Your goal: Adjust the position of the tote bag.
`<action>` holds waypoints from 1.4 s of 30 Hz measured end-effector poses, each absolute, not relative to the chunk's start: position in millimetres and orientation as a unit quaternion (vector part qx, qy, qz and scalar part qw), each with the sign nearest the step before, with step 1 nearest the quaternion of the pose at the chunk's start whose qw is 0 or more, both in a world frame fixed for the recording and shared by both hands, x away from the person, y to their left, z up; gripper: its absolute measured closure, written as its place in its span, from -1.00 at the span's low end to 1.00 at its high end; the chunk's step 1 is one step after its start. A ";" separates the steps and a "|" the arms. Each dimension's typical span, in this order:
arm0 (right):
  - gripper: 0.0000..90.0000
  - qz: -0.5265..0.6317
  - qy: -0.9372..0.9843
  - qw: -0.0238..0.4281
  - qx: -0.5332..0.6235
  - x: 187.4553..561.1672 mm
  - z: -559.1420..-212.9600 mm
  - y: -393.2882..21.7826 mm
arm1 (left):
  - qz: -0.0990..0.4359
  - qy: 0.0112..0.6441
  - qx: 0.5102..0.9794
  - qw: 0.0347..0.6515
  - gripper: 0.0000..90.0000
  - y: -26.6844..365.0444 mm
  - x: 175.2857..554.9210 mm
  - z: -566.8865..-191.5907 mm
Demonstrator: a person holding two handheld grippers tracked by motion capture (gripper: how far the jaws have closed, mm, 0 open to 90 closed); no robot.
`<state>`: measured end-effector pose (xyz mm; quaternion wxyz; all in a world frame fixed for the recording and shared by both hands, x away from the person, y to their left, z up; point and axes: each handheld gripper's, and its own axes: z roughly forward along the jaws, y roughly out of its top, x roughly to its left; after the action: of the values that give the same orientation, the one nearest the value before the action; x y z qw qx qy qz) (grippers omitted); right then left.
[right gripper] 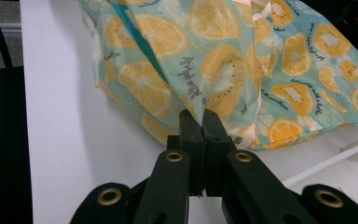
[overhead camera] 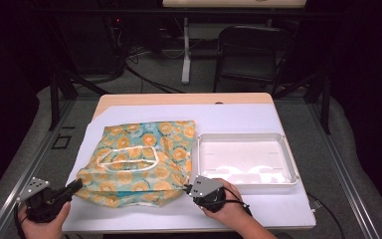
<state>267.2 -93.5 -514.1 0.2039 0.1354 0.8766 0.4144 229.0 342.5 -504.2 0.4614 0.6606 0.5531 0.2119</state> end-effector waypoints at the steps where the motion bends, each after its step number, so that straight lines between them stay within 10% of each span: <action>1: 1.00 0.411 0.878 0.203 0.134 268.4 -512.9 -93.4 | 0.213 0.552 0.660 0.464 0.99 342.3 229.4 -503.4; 42: 1.00 0.501 0.825 0.207 0.160 307.1 -452.2 -81.5 | 0.272 0.484 0.680 0.479 1.00 321.2 266.8 -423.3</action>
<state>307.1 -81.5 -452.2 0.2071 0.1597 0.8252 0.5006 266.8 321.2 -423.3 0.4791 0.6800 0.4839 0.2719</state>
